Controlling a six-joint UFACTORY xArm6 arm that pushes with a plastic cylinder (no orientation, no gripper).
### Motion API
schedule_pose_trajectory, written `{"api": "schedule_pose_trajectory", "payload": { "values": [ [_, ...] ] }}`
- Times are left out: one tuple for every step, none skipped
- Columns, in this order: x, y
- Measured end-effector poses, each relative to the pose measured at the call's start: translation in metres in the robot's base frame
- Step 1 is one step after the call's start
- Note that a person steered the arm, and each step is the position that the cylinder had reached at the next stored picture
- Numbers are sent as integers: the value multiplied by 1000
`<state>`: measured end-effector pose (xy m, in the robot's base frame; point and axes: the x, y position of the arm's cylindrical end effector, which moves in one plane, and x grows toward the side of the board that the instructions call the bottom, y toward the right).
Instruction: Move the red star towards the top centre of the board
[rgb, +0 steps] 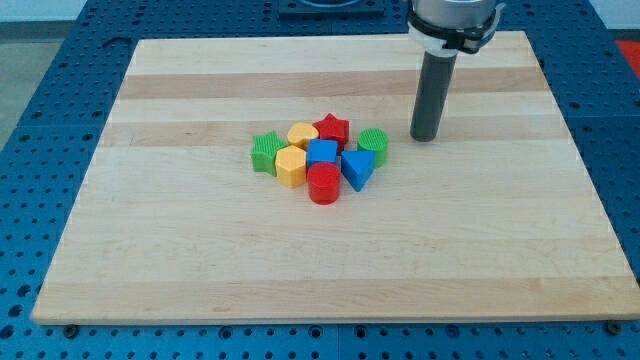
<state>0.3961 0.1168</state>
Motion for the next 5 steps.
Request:
{"api": "schedule_pose_trajectory", "payload": {
  "values": [
    [7, 27],
    [27, 26],
    [57, 9],
    [65, -15],
    [47, -45]
  ]
}}
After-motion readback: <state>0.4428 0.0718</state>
